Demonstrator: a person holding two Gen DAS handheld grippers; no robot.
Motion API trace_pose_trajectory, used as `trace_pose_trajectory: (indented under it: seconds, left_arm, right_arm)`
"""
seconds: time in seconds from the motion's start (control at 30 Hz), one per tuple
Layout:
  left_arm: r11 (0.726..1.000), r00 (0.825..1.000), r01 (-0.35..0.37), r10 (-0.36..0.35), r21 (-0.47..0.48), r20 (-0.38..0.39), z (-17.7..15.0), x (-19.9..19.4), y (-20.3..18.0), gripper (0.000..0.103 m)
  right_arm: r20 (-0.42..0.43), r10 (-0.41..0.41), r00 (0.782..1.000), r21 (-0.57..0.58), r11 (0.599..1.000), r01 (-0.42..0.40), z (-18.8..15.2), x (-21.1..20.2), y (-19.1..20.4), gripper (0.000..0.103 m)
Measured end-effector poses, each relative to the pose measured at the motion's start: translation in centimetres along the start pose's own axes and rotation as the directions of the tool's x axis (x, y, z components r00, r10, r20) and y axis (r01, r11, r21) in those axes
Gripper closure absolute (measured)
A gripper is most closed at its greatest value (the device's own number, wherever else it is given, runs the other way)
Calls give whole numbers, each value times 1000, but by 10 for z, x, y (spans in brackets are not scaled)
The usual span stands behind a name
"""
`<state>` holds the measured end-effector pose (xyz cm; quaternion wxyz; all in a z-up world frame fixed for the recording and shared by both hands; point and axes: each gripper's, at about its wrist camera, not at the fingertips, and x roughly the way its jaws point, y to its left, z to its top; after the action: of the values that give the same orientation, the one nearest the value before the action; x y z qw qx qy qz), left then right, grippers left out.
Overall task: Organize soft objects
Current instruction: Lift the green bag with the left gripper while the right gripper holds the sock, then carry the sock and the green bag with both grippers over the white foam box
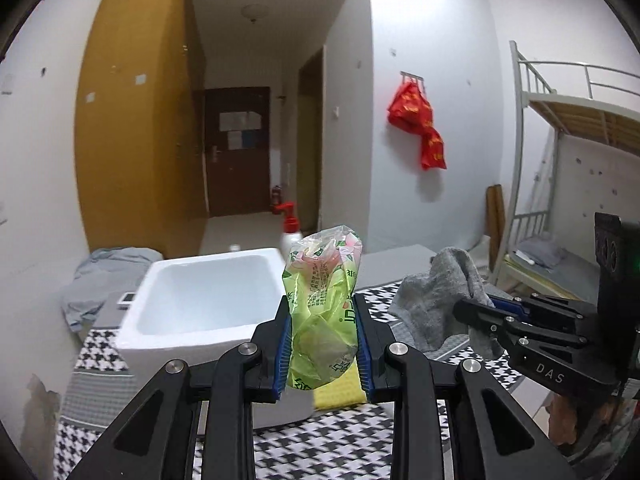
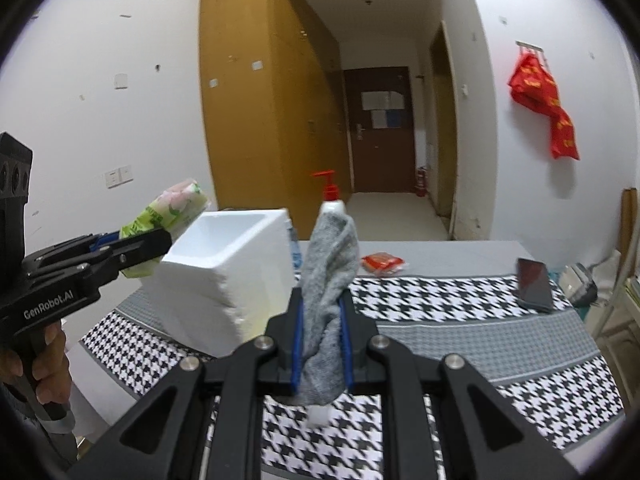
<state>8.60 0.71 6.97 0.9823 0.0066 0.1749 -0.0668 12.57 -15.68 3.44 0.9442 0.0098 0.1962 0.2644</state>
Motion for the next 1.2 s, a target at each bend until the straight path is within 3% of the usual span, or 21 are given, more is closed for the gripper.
trace_pose_trajectory:
  seconds: [0.67, 0.97, 1.2]
  left_arm:
    - [980, 986, -168, 169, -107, 5, -28, -43, 64, 74]
    - [973, 985, -169, 172, -157, 3, -40, -53, 80, 74]
    - [977, 987, -163, 162, -141, -13, -41, -53, 97, 74]
  right_arm:
    - [-30, 129, 991, -113, 985, -131, 7, 21, 81, 84]
    - [-40, 146, 988, -173, 973, -151, 12, 21, 104, 84]
    - [-41, 122, 992, -168, 978, -127, 10, 27, 128, 84]
